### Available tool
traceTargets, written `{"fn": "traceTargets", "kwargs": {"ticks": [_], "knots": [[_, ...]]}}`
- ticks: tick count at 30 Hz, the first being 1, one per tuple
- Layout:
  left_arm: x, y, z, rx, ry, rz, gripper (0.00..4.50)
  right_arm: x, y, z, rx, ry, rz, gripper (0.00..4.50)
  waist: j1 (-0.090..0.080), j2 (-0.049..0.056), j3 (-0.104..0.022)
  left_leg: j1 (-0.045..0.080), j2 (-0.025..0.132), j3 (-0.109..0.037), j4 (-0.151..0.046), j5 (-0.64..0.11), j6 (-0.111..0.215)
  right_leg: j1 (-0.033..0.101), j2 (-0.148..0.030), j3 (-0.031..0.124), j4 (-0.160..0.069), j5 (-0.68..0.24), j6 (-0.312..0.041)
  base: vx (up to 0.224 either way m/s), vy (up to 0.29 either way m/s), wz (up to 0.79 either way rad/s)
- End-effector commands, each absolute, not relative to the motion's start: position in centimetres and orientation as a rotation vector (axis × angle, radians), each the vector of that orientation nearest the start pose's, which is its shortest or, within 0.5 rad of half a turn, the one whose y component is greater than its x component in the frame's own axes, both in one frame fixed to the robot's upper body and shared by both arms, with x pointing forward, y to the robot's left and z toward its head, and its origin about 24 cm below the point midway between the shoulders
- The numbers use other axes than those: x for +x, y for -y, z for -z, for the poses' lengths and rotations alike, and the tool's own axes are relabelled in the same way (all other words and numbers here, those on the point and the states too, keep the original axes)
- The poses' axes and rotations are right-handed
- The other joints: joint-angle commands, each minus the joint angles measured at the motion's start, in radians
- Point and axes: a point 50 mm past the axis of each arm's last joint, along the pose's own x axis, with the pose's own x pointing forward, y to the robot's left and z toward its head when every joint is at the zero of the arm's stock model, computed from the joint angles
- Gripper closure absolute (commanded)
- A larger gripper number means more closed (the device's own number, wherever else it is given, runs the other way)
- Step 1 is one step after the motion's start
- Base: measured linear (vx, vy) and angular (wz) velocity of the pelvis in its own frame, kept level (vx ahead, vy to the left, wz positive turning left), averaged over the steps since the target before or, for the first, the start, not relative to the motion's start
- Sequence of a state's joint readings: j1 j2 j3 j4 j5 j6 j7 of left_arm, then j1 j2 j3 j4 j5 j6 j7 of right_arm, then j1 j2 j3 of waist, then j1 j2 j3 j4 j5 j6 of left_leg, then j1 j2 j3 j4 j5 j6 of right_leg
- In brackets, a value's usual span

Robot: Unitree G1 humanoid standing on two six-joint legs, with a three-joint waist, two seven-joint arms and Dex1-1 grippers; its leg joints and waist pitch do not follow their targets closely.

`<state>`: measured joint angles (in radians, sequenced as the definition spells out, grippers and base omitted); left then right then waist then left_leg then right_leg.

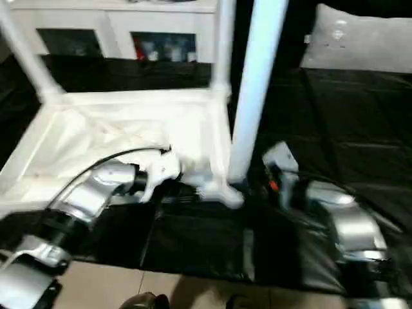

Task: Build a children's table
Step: Rotate leg to tighten

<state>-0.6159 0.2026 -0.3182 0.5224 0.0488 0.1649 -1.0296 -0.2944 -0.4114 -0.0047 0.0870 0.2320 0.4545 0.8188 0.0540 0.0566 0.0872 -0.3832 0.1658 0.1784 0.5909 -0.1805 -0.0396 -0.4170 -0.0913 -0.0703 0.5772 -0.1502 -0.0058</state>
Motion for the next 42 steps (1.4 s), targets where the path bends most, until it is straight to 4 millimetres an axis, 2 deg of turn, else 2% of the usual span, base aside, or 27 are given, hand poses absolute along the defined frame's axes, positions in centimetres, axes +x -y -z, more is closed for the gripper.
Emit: {"fn": "traceTargets", "kwargs": {"ticks": [1,3,4,5,6,8,10,12,14,15,16,18,22,24,25,27,31,32,35,37,42], "knots": [[31.0,-3.4,-7.1,0.317,-0.238,1.356,4.50,29.2,15.5,-6.8,-0.073,-0.329,-0.816,2.59,-0.001,-0.027,-0.055,0.010,0.052,-0.025,-0.082,-0.270,0.048,0.049,-0.062,0.037,-0.086,-0.487,-0.169,0.000,0.000,0.00],[31.3,-1.5,-7.0,0.295,-0.243,1.258,4.50,30.4,14.5,-6.1,-0.038,-0.357,-0.628,2.59,-0.014,-0.024,-0.056,0.010,0.050,-0.024,-0.082,-0.274,0.049,0.045,-0.058,0.039,-0.089,-0.472,-0.163,0.000,0.000,0.00],[31.6,-0.9,-7.0,0.292,-0.242,1.211,4.50,30.9,14.1,-5.8,-0.027,-0.374,-0.559,2.59,-0.020,-0.022,-0.054,0.012,0.047,-0.025,-0.080,-0.287,0.045,0.042,-0.058,0.036,-0.093,-0.496,-0.158,0.000,0.000,0.00],[31.7,-0.7,-7.0,0.291,-0.242,1.194,4.50,31.0,13.9,-5.7,-0.026,-0.380,-0.539,2.59,-0.022,-0.024,-0.056,0.012,0.044,-0.025,-0.079,-0.285,0.043,0.044,-0.058,0.035,-0.094,-0.506,-0.151,0.000,0.000,0.00],[31.9,-0.2,-7.1,0.290,-0.244,1.158,4.50,31.2,13.6,-5.7,-0.017,-0.381,-0.511,2.59,-0.020,-0.020,-0.056,0.015,0.044,-0.025,-0.079,-0.286,0.045,0.042,-0.058,0.036,-0.097,-0.515,-0.141,0.000,0.000,0.00],[32.0,0.0,-7.1,0.291,-0.246,1.140,4.50,31.3,13.4,-5.7,-0.010,-0.377,-0.501,2.59,-0.020,-0.022,-0.056,0.015,0.044,-0.025,-0.080,-0.288,0.051,0.042,-0.058,0.037,-0.100,-0.517,-0.130,0.000,0.000,0.00],[31.9,0.3,-7.1,0.297,-0.247,1.125,4.50,31.3,13.0,-5.8,0.011,-0.360,-0.498,2.59,-0.019,-0.020,-0.055,0.012,0.046,-0.025,-0.083,-0.288,0.060,0.042,-0.057,0.037,-0.100,-0.493,-0.128,0.000,0.000,0.00],[31.9,0.3,-7.1,0.297,-0.252,1.121,4.50,31.2,12.9,-5.9,0.014,-0.346,-0.518,2.04,-0.017,-0.020,-0.056,0.011,0.047,-0.025,-0.083,-0.287,0.064,0.044,-0.057,0.038,-0.097,-0.475,-0.132,0.000,0.000,0.00],[31.9,0.1,-7.1,0.297,-0.254,1.118,4.50,31.1,12.9,-6.0,0.017,-0.340,-0.529,1.87,-0.017,-0.017,-0.056,0.010,0.048,-0.026,-0.085,-0.288,0.065,0.044,-0.057,0.038,-0.096,-0.466,-0.136,0.000,0.000,0.00],[32.0,0.0,-7.1,0.298,-0.256,1.114,4.50,31.1,12.9,-6.1,0.020,-0.338,-0.529,1.87,-0.017,-0.018,-0.056,0.010,0.048,-0.025,-0.085,-0.294,0.065,0.043,-0.057,0.039,-0.096,-0.460,-0.141,0.000,0.000,0.00],[32.0,-0.3,-7.0,0.304,-0.257,1.110,4.50,31.1,13.0,-6.2,0.017,-0.330,-0.529,1.62,-0.017,-0.018,-0.054,0.010,0.048,-0.025,-0.086,-0.299,0.064,0.043,-0.058,0.038,-0.096,-0.465,-0.141,0.000,0.000,0.00],[32.1,-0.7,-7.0,0.313,-0.255,1.113,4.50,31.1,13.3,-6.3,0.008,-0.321,-0.536,1.50,-0.017,-0.019,-0.054,0.011,0.049,-0.025,-0.086,-0.305,0.063,0.042,-0.059,0.039,-0.098,-0.473,-0.139,0.000,0.000,0.00],[32.0,-2.3,-7.0,0.383,-0.219,1.196,4.50,30.9,14.9,-7.1,-0.032,-0.257,-0.593,1.18,-0.015,-0.021,-0.055,0.006,0.050,-0.027,-0.087,-0.296,0.074,0.046,-0.061,0.041,-0.096,-0.460,-0.131,0.000,0.000,0.00],[32.1,-3.3,-6.9,0.399,-0.230,1.215,4.50,30.6,16.0,-7.6,-0.055,-0.230,-0.653,0.96,-0.014,-0.023,-0.058,0.003,0.050,-0.025,-0.085,-0.268,0.082,0.050,-0.061,0.041,-0.091,-0.413,-0.145,0.000,0.000,0.00],[32.2,-3.7,-6.9,0.406,-0.236,1.224,4.50,30.5,16.6,-7.9,-0.066,-0.218,-0.681,0.86,-0.012,-0.021,-0.062,0.004,0.051,-0.021,-0.081,-0.233,0.102,0.052,-0.061,0.042,-0.084,-0.348,-0.174,0.000,0.000,0.00],[32.3,-4.2,-6.8,0.418,-0.243,1.234,4.50,30.4,17.1,-8.1,-0.079,-0.213,-0.703,0.64,-0.009,-0.021,-0.062,0.004,0.052,-0.018,-0.077,-0.206,0.119,0.053,-0.061,0.042,-0.079,-0.296,-0.203,0.000,0.000,0.00],[32.2,-5.9,-6.8,0.505,-0.241,1.328,4.50,29.8,19.5,-8.6,-0.167,-0.229,-0.810,0.41,-0.002,-0.019,-0.068,0.003,0.055,-0.018,-0.070,-0.153,0.152,0.058,-0.060,0.040,-0.066,-0.204,-0.240,0.000,0.000,0.00],[32.1,-6.1,-6.8,0.517,-0.237,1.364,4.50,29.7,19.8,-8.7,-0.183,-0.236,-0.837,0.20,0.002,-0.018,-0.068,0.005,0.057,-0.017,-0.070,-0.148,0.158,0.057,-0.060,0.041,-0.064,-0.187,-0.251,0.000,0.000,0.00],[31.8,-6.6,-6.9,0.530,-0.239,1.425,4.50,29.3,20.3,-8.9,-0.214,-0.243,-0.897,0.07,0.015,-0.017,-0.066,0.008,0.060,-0.015,-0.071,-0.162,0.155,0.055,-0.061,0.040,-0.064,-0.206,-0.263,0.000,0.000,0.00],[31.5,-7.5,-6.8,0.569,-0.254,1.495,4.50,28.8,20.8,-9.0,-0.235,-0.264,-0.991,0.07,0.022,-0.019,-0.066,0.009,0.062,-0.016,-0.073,-0.183,0.143,0.056,-0.062,0.040,-0.064,-0.240,-0.257,0.000,0.000,0.00],[31.3,-8.1,-6.8,0.594,-0.256,1.543,4.50,28.2,20.9,-9.0,-0.235,-0.289,-1.083,0.07,0.034,-0.018,-0.065,0.012,0.066,-0.015,-0.074,-0.205,0.129,0.054,-0.064,0.042,-0.065,-0.265,-0.254,0.000,0.000,0.00]]}}
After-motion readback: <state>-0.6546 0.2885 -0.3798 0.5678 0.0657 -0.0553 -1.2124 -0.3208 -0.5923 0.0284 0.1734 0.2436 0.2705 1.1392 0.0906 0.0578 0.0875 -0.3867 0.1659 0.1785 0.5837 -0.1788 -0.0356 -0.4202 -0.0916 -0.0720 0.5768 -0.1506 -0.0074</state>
